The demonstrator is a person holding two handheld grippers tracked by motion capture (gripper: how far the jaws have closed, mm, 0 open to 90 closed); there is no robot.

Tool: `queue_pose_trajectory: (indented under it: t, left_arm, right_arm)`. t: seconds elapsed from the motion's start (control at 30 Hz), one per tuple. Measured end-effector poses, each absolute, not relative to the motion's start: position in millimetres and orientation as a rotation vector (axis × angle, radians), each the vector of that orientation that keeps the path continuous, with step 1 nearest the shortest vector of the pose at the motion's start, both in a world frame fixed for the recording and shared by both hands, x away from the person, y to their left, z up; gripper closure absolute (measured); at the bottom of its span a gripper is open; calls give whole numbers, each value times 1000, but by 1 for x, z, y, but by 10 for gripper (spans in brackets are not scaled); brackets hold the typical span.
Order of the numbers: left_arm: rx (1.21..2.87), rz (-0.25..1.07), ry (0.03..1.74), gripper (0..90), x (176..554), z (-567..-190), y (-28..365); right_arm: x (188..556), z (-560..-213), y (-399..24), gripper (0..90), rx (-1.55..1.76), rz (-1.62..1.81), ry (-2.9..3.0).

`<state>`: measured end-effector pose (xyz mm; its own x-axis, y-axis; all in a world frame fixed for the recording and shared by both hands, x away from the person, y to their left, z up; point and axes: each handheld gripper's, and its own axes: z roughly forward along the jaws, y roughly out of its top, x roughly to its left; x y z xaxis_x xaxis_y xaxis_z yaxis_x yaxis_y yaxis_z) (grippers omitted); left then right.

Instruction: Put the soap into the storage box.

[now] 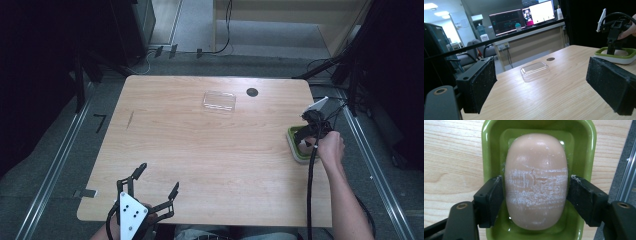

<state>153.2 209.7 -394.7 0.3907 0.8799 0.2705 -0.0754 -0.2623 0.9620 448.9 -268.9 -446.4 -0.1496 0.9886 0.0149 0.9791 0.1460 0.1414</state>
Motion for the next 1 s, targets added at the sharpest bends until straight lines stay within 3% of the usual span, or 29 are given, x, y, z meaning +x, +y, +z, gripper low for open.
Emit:
queue_pose_trajectory:
  t: [0.07,0.1,0.17,1.0]
  left_arm:
    - [1558,1095,741,99,153,-395,210]
    - [1558,1097,744,99,153,-395,210]
    - [1556,1096,744,99,153,-395,211]
    - [1556,1101,734,99,151,-394,210]
  right_arm:
    - [448,-444,-269,233,1988,191,2312]
    - [447,-440,-269,121,1974,195,2308]
    - [446,-439,-269,165,1967,196,2314]
    - [388,-407,-251,134,1809,269,2455]
